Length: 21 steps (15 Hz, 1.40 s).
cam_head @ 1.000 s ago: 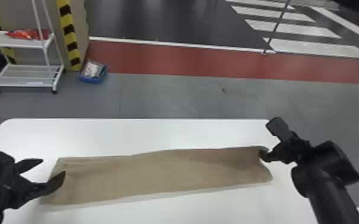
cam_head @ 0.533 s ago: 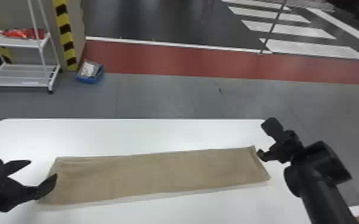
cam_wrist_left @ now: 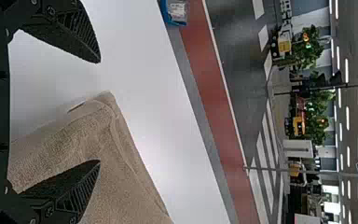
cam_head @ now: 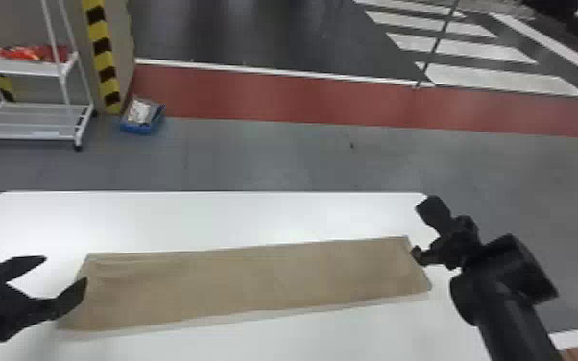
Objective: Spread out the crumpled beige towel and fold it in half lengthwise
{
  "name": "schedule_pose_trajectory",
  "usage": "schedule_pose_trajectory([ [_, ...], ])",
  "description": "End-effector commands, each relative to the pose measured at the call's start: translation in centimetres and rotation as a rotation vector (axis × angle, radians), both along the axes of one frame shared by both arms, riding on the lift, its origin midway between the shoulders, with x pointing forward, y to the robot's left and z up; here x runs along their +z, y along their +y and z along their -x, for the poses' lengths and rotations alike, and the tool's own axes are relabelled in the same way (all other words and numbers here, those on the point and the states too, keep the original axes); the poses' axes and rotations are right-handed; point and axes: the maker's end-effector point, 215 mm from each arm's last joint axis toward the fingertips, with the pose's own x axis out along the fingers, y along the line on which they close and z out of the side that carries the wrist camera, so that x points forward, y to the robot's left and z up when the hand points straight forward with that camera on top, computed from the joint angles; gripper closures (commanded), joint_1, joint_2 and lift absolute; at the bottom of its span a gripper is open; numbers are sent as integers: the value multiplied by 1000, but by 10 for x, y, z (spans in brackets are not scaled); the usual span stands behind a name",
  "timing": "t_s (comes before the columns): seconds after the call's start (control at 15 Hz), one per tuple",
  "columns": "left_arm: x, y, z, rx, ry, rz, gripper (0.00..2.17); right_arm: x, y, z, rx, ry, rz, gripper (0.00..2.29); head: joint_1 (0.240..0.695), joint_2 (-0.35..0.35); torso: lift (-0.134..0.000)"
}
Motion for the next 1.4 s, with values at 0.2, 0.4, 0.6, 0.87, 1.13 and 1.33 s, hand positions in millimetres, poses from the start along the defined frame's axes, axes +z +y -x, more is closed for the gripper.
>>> schedule_pose_trajectory([
  [0.2,-4,2,-20,37,91,9,245,-7,2,14,3,0,-7,39,695,-218,0],
  [0.4,-19,6,-31,63,204,29,333,-13,-1,24,2,-1,-17,39,695,-214,0],
  [0.6,-26,-7,-30,35,225,13,417,-16,-10,31,-8,0,-22,39,695,-219,0],
  [0.87,-30,-13,-29,26,236,11,515,-22,-8,34,-10,5,-36,39,695,-238,0],
  [1.13,-35,-24,-25,7,246,19,842,-25,-16,41,-24,13,-36,39,695,-250,0],
  [1.33,-37,-31,-24,-1,244,21,842,-28,-22,46,-34,19,-37,39,695,-263,0],
])
